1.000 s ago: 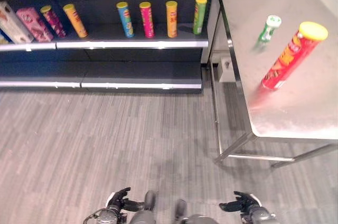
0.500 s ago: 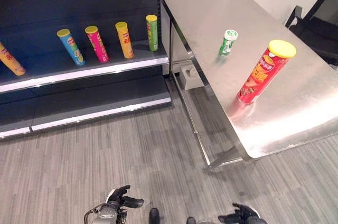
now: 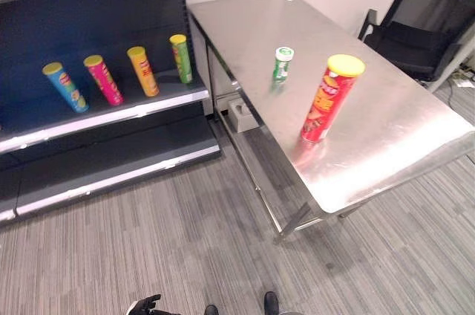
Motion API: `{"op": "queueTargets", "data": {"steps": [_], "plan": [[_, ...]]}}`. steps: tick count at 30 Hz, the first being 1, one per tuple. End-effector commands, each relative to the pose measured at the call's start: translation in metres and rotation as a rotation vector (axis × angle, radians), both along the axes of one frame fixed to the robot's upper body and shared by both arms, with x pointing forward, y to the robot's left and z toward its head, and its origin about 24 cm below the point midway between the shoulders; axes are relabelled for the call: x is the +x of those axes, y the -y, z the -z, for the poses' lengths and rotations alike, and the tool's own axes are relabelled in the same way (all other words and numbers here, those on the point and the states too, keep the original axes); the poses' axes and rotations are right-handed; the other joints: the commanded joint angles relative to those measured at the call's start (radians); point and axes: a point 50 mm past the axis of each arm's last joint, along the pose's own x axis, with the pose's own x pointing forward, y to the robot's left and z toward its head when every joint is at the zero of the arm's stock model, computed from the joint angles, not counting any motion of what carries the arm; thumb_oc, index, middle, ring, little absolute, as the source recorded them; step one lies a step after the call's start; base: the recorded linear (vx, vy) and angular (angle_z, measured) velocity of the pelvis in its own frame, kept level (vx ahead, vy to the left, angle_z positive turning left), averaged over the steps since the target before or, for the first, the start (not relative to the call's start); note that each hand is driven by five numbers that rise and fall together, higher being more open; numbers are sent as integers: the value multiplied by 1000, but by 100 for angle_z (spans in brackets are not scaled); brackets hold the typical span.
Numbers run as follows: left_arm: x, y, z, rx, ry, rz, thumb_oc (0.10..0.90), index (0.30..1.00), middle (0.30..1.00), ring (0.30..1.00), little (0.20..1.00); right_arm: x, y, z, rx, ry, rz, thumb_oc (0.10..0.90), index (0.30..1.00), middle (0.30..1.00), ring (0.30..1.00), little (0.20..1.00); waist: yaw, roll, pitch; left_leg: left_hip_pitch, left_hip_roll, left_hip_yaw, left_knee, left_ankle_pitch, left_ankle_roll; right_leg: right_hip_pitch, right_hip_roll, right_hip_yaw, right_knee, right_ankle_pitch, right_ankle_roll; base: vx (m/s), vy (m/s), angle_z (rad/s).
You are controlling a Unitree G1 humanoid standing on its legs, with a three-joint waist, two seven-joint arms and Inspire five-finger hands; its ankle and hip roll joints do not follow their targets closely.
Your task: Put the goods on the table back onto the shelves and tidy them up.
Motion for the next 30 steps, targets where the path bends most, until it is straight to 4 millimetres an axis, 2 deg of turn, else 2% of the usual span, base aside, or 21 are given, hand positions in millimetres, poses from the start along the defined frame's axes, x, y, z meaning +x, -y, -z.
{"op": "queueTargets", "data": {"steps": [1,3,4,5,6,7,8,10,11,15,19,20,21,22,23,25,27,30], "plan": [[36,-3,-10,37,94,47,800,900,900,900,900,71,-8,-76,-356,212,-198,800,900,900,900,900,55,-64,-48,-6,-39,2,8,-76,-11,-36,-29,46,7,-18,107,37,-45,-21],[38,-1,-11,26,113,68,800,900,900,900,900,105,-25,-151,-554,428,-359,800,900,900,900,900,65,-67,-57,-1,-30,3,8,-78,-19,-28,-25,39,6,-27,104,20,-75,-15],[38,-2,-11,25,117,74,800,900,900,900,900,118,-39,-179,-616,513,-459,800,900,900,900,900,68,-70,-57,0,-26,2,8,-70,-24,-24,-24,36,6,-24,101,36,-78,3],[38,-2,-12,21,122,77,800,900,900,900,900,121,-43,-194,-643,567,-483,800,900,900,900,900,72,-72,-63,3,-22,1,8,-77,-27,-19,-23,33,6,-33,102,23,-45,14],[38,-1,-12,20,122,75,800,900,900,900,900,122,-44,-194,-644,568,-485,800,900,900,900,900,70,-71,-62,4,-22,0,8,-78,-27,-17,-22,32,6,-33,102,58,-49,18],[37,-1,-12,11,126,91,800,900,900,900,900,134,-60,-223,-687,648,-601,800,900,900,900,900,86,-77,-69,8,-15,1,8,-75,-35,-10,-20,24,6,-38,99,22,-41,26],[37,-1,-12,9,126,86,800,900,900,900,900,136,-60,-223,-687,649,-607,800,900,900,900,900,81,-76,-69,8,-14,0,8,-76,-35,-9,-19,24,6,-39,99,27,-65,27],[32,-1,-11,-3,122,94,800,900,900,900,900,148,-78,-252,-700,764,-725,800,900,900,900,900,104,-85,-77,9,-5,-3,8,-70,-46,0,-17,7,6,-46,95,16,-62,23],[31,0,-11,-4,122,89,800,900,900,900,900,150,-78,-253,-700,766,-730,800,900,900,900,900,98,-84,-76,9,-5,-4,8,-70,-46,1,-17,6,6,-46,95,18,-57,19],[18,0,-7,-19,99,57,800,900,900,900,900,148,-82,-285,-633,1037,-758,800,900,900,900,900,121,-89,-87,4,3,-18,8,-58,-61,12,-17,-22,6,-52,89,14,-54,31],[11,-1,-5,-22,85,31,800,900,900,900,900,155,-88,-296,-569,1147,-805,800,900,900,900,900,132,-90,-88,1,6,-26,8,-54,-68,19,-16,-38,6,-58,87,19,-34,26],[7,-1,-5,-26,78,17,800,900,900,900,900,159,-94,-300,-517,1228,-854,800,900,900,900,900,135,-88,-90,0,8,-32,8,-51,-71,24,-15,-48,6,-61,85,26,-36,8],[7,0,-5,-27,78,17,800,900,900,900,900,159,-94,-300,-517,1228,-855,800,900,900,900,900,134,-88,-90,0,8,-33,8,-51,-71,24,-15,-48,6,-61,85,30,-42,8],[5,0,-4,-28,73,20,800,900,900,900,900,166,-102,-302,-472,1262,-916,800,900,900,900,900,144,-89,-88,-3,10,-38,8,-48,-74,25,-15,-55,6,-63,84,8,-21,7],[5,0,-4,-30,73,17,800,900,900,900,900,167,-103,-302,-471,1262,-919,800,900,900,900,900,140,-88,-88,-4,10,-40,8,-48,-74,26,-15,-56,6,-64,84,2,-38,7],[4,1,-4,-31,71,25,800,900,900,900,900,181,-126,-305,-435,1242,-1062,800,900,900,900,900,147,-89,-86,-11,12,-43,8,-41,-80,24,-16,-67,6,-64,82,-11,-26,7],[6,2,-4,-35,82,33,800,900,900,900,900,190,-148,-301,-430,1163,-1200,800,900,900,900,900,151,-90,-83,-14,12,-45,8,-38,-82,25,-16,-72,6,-64,81,8,-19,5],[7,5,-4,-47,91,43,800,900,900,900,900,200,-170,-291,-436,985,-1352,800,900,900,900,900,152,-90,-79,-9,16,-45,8,-44,-86,33,-14,-78,6,-73,79,2,-11,2]]}}
